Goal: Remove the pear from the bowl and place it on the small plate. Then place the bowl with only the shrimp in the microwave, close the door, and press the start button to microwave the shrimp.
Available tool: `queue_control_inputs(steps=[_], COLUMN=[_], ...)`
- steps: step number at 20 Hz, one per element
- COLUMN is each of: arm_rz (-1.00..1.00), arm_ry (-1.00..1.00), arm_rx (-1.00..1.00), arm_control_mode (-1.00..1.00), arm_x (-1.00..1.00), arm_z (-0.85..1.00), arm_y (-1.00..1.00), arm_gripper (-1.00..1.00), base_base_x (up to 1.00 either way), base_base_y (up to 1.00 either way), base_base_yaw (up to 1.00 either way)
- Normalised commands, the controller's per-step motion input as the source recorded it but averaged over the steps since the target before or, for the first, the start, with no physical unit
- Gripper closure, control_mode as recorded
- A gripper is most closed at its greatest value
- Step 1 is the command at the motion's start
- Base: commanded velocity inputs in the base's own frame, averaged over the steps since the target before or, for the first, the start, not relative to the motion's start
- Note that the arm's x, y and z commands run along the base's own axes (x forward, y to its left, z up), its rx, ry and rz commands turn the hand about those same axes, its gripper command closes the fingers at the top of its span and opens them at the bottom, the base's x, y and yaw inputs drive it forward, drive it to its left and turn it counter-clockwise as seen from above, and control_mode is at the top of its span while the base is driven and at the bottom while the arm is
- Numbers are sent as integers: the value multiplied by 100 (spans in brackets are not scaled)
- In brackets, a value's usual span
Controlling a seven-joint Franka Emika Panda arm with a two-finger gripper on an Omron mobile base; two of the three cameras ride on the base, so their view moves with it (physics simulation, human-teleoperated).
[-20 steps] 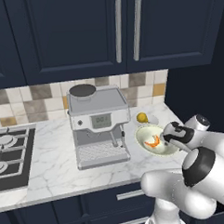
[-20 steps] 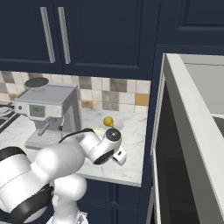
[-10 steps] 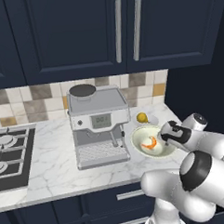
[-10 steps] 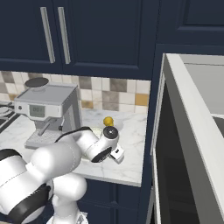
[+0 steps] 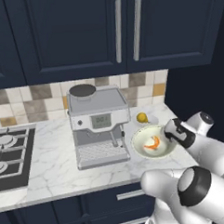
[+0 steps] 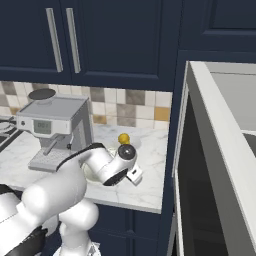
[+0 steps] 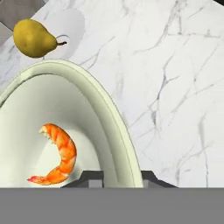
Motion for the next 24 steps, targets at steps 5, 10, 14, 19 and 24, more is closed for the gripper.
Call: queue_control_inputs(steps=[5,10,14,19,24], arm_rz=[-12,-13,-13,-12,-21], arm_ry=[-1,0,-3,-10,-5], arm_rx=[0,0,4,11,18], arm_control_mode=[-100,-100,-100,-100,-100], arm_x=[-1,0,0,-1,-17], arm_z=[36,30,30,38,47], arm_y=[0,0,0,0,1], arm_gripper=[100,100,100,100,100], base_base_x=[0,0,0,0,0], base_base_y=[0,0,0,0,0], base_base_yaw=[0,0,0,0,0])
